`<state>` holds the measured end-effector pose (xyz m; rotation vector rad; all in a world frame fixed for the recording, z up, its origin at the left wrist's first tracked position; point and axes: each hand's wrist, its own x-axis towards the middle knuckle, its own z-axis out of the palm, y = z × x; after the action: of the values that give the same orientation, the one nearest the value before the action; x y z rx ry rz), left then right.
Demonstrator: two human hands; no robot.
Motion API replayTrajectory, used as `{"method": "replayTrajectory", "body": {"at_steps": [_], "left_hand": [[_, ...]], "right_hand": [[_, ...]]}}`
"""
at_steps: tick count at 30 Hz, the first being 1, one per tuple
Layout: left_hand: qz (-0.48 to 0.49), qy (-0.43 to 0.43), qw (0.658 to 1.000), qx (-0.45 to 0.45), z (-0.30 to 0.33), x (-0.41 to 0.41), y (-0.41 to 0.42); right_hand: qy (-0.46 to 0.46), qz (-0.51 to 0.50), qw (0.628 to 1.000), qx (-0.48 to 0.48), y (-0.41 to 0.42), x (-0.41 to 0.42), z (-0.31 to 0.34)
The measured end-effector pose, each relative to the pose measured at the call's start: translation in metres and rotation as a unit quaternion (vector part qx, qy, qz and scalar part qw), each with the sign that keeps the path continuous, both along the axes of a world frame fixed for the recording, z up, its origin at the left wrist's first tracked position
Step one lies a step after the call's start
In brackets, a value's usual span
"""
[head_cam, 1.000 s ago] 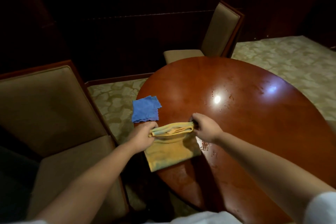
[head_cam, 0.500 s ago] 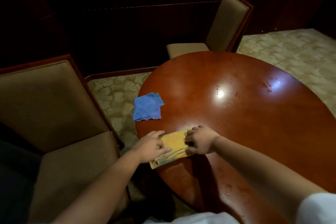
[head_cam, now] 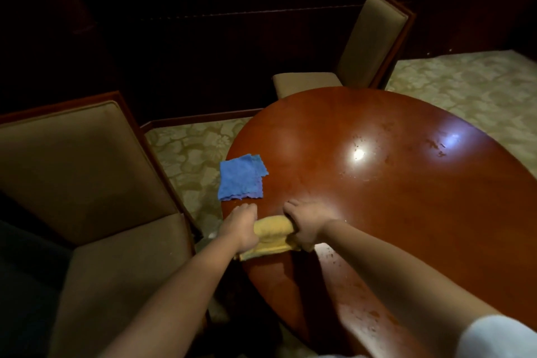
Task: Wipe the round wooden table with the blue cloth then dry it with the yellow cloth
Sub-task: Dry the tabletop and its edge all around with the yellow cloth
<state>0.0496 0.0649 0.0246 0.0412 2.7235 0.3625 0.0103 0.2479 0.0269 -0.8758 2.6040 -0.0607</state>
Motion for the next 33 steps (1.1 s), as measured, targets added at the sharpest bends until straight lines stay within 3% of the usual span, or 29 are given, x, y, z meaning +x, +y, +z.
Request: {"method": "replayTrajectory", "body": {"at_steps": [4,11,15,19,23,27,33], "left_hand": [[0.025,-0.003,0.999,-0.035,0.008,-0.011,-0.015],[0.025,-0.011,0.998,-0.052,-0.013,-0.040,-0.028],[-0.012,0.026,0.993,-0.116,-0.026,-0.059,-0.037],[-0.052,0.064,0.985,-0.152,-0.041,-0.063,-0.042],[-0.071,0.004,0.993,-0.099,-0.042,-0.066,-0.047],[-0.072,-0.041,0.990,-0.113,-0.042,-0.072,-0.048],[-0.045,-0.023,0.990,-0.132,-0.044,-0.065,-0.041]], "right_hand": [[0.031,-0.024,0.998,-0.050,-0.024,-0.010,0.000],[0.051,-0.034,0.998,0.016,-0.060,-0.045,-0.016],[0.074,-0.013,0.996,0.040,-0.069,-0.061,-0.029],[0.023,-0.002,0.999,0.032,-0.066,-0.073,-0.040],[-0.031,0.022,0.998,0.042,-0.062,-0.081,-0.042],[-0.032,0.002,0.998,0.054,-0.071,-0.081,-0.041],[-0.029,-0.026,0.998,0.048,-0.071,-0.072,-0.041]]}}
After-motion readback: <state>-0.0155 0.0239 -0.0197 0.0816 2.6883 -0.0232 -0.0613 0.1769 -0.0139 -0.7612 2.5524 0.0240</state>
